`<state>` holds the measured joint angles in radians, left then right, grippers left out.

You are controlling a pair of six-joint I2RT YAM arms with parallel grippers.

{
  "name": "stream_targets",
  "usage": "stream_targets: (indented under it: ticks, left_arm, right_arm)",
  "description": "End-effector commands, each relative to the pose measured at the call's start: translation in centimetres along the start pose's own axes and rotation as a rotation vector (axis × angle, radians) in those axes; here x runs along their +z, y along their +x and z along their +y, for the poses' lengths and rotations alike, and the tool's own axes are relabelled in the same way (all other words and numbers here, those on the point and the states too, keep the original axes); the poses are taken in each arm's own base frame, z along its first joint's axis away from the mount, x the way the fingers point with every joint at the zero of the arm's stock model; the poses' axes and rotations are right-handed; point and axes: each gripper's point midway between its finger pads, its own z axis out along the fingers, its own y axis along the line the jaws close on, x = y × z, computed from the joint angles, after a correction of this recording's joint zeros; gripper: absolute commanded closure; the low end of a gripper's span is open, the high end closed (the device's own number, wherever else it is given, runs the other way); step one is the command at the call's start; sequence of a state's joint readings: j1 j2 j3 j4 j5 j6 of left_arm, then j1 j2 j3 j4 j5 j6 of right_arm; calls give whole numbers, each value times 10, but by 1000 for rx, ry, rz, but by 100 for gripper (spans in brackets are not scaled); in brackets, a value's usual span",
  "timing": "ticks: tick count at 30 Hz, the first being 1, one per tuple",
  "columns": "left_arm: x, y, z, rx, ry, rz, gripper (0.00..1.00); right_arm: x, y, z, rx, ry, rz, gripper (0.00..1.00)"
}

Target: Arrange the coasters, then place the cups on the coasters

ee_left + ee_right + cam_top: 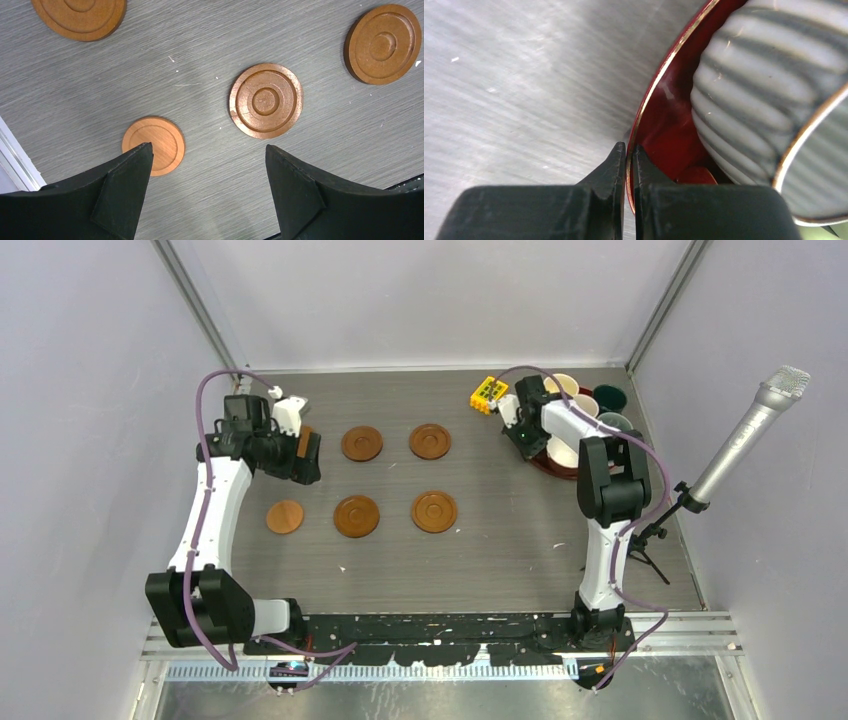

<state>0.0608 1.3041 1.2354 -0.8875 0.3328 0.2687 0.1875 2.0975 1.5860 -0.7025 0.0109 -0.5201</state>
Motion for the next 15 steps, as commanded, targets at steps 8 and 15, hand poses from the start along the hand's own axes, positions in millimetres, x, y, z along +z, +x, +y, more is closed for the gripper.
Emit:
stream_targets:
  ticks: [8, 15]
  left_arm:
    - [-10, -8, -7, 31, 5, -71, 15]
    - [-13, -4, -8, 35, 2, -76, 15]
  right_arm:
    - [-33, 29, 123, -80, -300, 61, 99]
    - [-42, 47, 155, -126, -332, 87, 99]
